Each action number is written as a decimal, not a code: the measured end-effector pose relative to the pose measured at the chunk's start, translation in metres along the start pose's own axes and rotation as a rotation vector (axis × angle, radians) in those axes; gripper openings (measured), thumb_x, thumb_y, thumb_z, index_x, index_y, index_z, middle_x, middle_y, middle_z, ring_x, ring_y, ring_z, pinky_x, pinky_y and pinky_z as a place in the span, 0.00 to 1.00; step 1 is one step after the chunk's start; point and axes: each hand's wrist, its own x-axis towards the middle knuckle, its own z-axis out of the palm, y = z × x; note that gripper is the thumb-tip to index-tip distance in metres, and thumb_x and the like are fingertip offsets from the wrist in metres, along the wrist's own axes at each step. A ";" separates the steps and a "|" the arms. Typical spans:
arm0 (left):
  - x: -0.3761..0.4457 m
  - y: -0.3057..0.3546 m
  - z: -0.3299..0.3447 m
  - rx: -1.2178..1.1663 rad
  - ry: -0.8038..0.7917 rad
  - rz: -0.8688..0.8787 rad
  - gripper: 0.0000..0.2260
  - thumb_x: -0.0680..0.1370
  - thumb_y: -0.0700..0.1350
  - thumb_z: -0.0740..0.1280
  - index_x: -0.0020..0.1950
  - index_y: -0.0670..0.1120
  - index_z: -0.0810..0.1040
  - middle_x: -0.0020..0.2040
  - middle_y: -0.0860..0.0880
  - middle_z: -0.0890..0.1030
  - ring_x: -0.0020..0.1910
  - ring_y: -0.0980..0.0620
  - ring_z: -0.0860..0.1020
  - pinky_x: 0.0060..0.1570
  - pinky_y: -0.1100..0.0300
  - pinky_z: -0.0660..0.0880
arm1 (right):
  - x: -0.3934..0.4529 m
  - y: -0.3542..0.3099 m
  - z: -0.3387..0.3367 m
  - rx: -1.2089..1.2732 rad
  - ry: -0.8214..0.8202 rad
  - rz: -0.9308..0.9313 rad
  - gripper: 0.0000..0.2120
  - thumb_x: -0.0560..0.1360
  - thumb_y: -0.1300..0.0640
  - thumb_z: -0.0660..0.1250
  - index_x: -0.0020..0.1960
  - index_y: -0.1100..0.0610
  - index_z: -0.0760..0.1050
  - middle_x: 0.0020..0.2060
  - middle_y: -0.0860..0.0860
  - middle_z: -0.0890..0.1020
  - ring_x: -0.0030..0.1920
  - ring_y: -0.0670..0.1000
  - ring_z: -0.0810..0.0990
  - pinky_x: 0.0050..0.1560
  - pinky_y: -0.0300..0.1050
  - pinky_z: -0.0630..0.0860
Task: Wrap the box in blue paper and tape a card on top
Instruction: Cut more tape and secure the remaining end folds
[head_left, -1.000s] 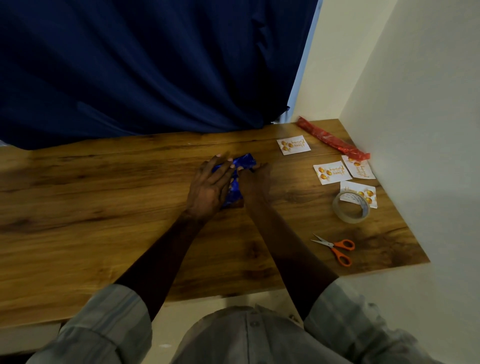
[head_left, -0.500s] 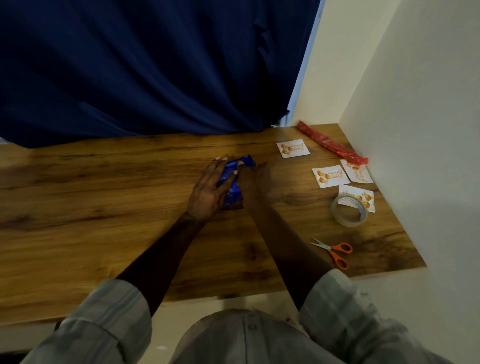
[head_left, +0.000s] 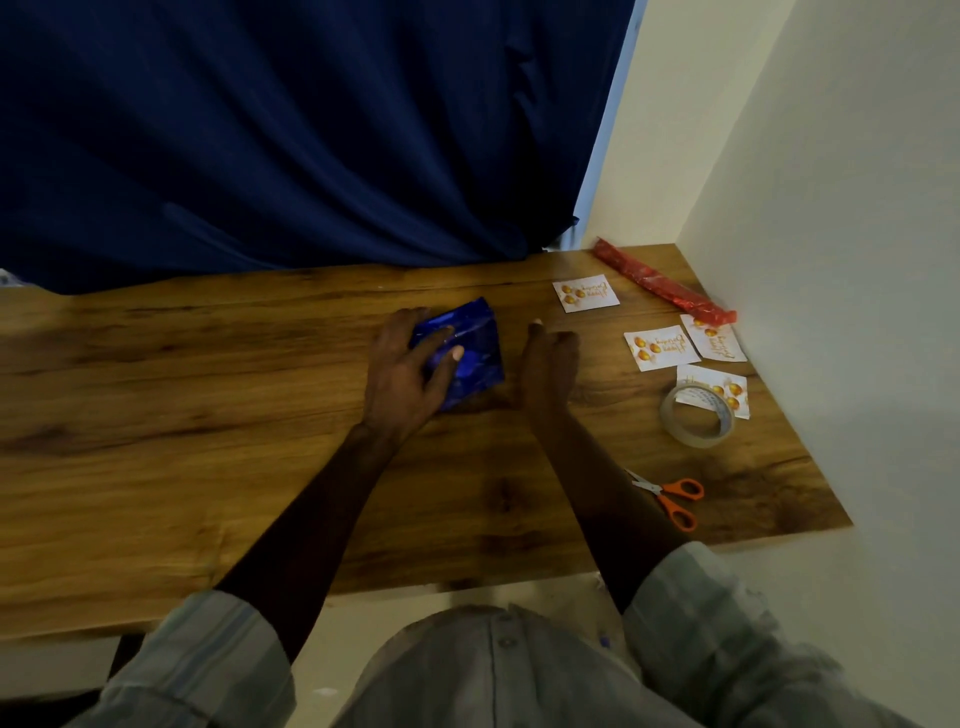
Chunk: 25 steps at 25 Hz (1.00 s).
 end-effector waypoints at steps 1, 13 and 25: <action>0.002 0.004 -0.006 0.025 0.021 -0.080 0.17 0.80 0.53 0.61 0.61 0.43 0.79 0.60 0.42 0.75 0.60 0.45 0.71 0.58 0.49 0.71 | -0.001 0.000 -0.004 0.002 -0.076 0.086 0.14 0.83 0.49 0.53 0.59 0.58 0.70 0.43 0.50 0.71 0.39 0.47 0.71 0.44 0.37 0.73; 0.000 0.028 -0.042 0.182 -0.035 -0.589 0.21 0.82 0.58 0.55 0.56 0.46 0.81 0.47 0.39 0.83 0.47 0.39 0.80 0.45 0.51 0.77 | 0.004 0.019 0.017 0.195 -0.355 0.241 0.28 0.79 0.37 0.56 0.69 0.55 0.68 0.58 0.52 0.74 0.57 0.54 0.76 0.53 0.50 0.75; -0.053 0.047 0.011 -0.864 -0.007 -0.913 0.16 0.76 0.31 0.66 0.62 0.41 0.75 0.52 0.56 0.83 0.58 0.52 0.78 0.53 0.62 0.78 | 0.007 0.064 -0.048 0.274 -0.068 -0.071 0.05 0.74 0.63 0.65 0.48 0.58 0.78 0.43 0.51 0.83 0.46 0.51 0.82 0.47 0.49 0.80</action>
